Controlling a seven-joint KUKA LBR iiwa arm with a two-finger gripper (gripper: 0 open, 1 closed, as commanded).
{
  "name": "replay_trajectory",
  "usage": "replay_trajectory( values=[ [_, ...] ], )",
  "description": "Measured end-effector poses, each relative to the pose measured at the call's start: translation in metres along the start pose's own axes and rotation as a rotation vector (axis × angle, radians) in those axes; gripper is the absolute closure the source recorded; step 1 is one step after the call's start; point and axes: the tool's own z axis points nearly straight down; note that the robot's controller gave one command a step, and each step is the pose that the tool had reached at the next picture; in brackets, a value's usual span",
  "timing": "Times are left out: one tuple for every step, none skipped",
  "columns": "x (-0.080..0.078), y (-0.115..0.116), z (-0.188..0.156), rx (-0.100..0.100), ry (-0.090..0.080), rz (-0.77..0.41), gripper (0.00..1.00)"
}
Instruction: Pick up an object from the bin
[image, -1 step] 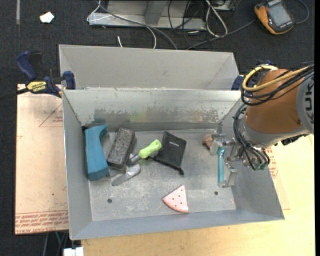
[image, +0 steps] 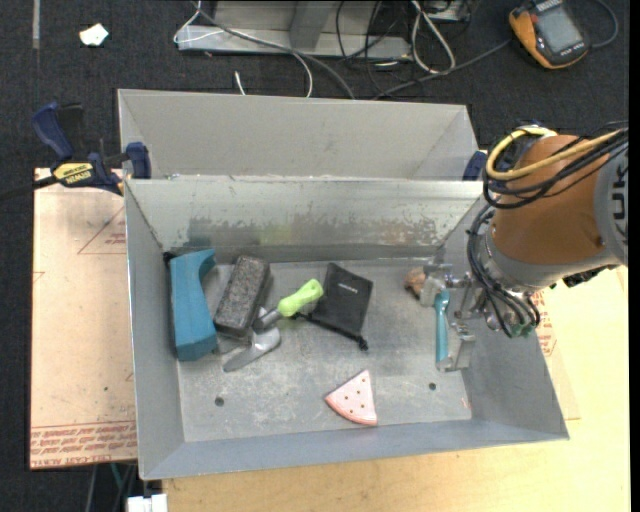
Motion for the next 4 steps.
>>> replay_trajectory(
  values=[
    [0.001,0.068,0.018,-0.001,0.0,0.038,0.0],
    [-0.04,0.078,0.031,0.0,-0.004,-0.155,0.0],
    [-0.056,0.123,0.061,-0.001,-0.003,-0.231,0.0],
    [-0.09,0.135,0.088,-0.002,-0.011,-0.421,0.0]
  ],
)
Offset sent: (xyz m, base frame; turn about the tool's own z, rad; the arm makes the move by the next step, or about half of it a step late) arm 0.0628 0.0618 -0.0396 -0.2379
